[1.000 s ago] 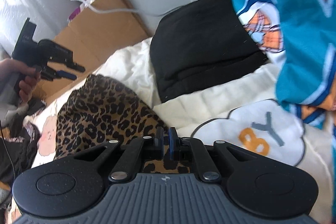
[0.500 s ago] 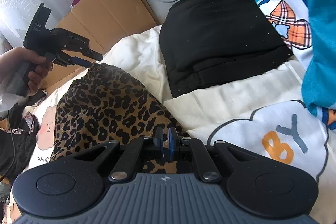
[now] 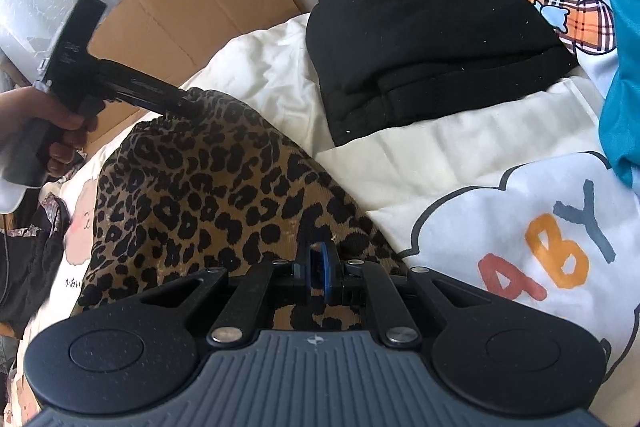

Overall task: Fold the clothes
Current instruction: 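Press the folded trousers flat with the right gripper while the left gripper tucks the edge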

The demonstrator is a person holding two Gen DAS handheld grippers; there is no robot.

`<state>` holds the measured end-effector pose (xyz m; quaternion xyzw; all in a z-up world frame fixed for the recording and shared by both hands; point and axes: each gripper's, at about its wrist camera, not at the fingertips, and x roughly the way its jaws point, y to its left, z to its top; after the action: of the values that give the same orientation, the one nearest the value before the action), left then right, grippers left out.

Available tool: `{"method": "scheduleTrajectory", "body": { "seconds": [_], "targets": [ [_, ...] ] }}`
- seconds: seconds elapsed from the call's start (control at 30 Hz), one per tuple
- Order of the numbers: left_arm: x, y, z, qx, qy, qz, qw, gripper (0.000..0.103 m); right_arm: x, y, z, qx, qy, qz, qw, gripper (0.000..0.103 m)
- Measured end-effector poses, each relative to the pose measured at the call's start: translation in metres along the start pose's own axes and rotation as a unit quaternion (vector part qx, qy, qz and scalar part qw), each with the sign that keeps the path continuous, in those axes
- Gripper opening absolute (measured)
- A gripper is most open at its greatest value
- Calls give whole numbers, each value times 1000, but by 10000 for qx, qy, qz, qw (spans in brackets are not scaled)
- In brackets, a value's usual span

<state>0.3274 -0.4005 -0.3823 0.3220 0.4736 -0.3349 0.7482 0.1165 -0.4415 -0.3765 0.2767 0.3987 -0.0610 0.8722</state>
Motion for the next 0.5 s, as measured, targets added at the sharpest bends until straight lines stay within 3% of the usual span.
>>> {"method": "scheduleTrajectory", "body": {
  "seconds": [0.1, 0.23, 0.33, 0.5],
  "targets": [
    [4, -4, 0, 210, -30, 84, 9997, 68, 0, -1, 0, -32, 11, -13, 10000, 5],
    [-3, -6, -1, 432, -103, 76, 9990, 53, 3, -4, -1, -45, 48, -153, 9999, 8],
    [-16, -8, -1, 679, -302, 112, 9972, 48, 5, -7, -3, -32, 67, -232, 9997, 8],
    [-30, -6, 2, 718, -469, 18, 9963, 47, 5, -12, -4, -13, 72, -283, 9996, 8]
  ]
}}
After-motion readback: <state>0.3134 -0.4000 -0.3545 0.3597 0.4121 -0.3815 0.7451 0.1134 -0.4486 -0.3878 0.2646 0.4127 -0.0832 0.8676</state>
